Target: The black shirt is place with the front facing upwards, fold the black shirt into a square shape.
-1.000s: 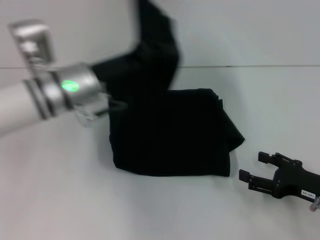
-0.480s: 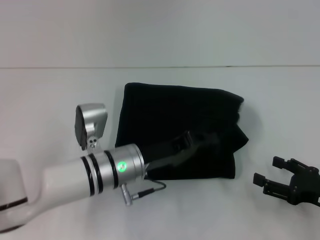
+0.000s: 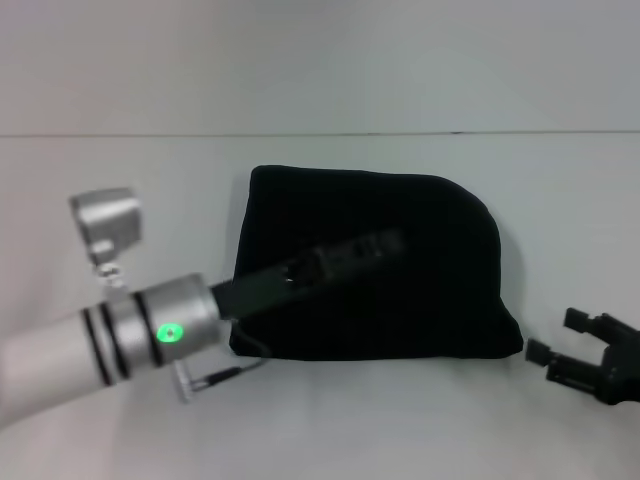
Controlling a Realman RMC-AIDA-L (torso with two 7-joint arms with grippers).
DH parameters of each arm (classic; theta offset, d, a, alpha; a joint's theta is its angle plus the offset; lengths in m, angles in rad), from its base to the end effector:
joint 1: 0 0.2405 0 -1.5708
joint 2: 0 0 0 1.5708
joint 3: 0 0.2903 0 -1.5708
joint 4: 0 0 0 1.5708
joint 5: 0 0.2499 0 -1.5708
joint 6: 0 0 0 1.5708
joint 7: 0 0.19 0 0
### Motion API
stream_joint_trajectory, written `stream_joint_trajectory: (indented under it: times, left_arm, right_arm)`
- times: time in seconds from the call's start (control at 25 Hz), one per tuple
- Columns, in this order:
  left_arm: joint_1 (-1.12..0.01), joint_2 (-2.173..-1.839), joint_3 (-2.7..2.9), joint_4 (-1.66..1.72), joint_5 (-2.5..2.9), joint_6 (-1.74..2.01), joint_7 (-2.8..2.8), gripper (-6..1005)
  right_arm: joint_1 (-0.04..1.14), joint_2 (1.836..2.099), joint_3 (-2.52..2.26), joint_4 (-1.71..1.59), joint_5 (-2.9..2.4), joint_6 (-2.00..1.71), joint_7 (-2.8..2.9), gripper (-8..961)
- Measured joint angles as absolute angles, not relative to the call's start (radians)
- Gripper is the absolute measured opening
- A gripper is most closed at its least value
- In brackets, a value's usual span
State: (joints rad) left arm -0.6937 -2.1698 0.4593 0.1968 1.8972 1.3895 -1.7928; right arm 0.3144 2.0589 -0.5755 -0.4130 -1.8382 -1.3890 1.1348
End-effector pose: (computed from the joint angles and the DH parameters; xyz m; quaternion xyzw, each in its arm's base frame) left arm -0.2329 0.3982 -0.1541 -0.7386 -0.5420 -0.4010 0.0017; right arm 0.4028 0.3294 -0.0626 -0.8625 0.3295 0.2691 0.2739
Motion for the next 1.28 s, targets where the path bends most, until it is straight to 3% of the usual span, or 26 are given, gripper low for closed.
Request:
stream_joint_trajectory:
  times: [0.12,0.24,0.32,0.52,0.8,1.28]
  left_arm:
    - [-0.618,-2.167,0.459,0.326,1.897,1.481,-1.673,586]
    - [-0.538,-2.166,0.455,0.418,1.895,1.543,-1.532,698]
    - [-0.502,-2.165,0.455,0.453,1.897,1.556,-1.460,753]
    - [-0.434,-2.169,0.453,0.477,1.901,1.563,-1.316,892]
    - [-0.409,-2.172,0.453,0.473,1.914,1.575,-1.240,948]
    - [-0.421,-2.167,0.459,0.474,1.942,1.572,-1.266,949]
  right_arm:
    - [0.310,2.040,-0.520,-0.413,-1.835,-1.452,1.172,947]
    - [0.329,2.037,-0.468,-0.413,-1.834,-1.541,1.169,947]
    - [0.360,2.044,-0.461,-0.413,-1.834,-1.559,1.152,947]
    - [0.480,2.088,-0.487,-0.404,-1.864,-1.479,1.122,947]
    - [0.603,2.097,-0.588,-0.310,-1.869,-1.276,1.038,947]
    - [0.578,2.094,-0.707,-0.272,-1.857,-0.998,1.043,946]
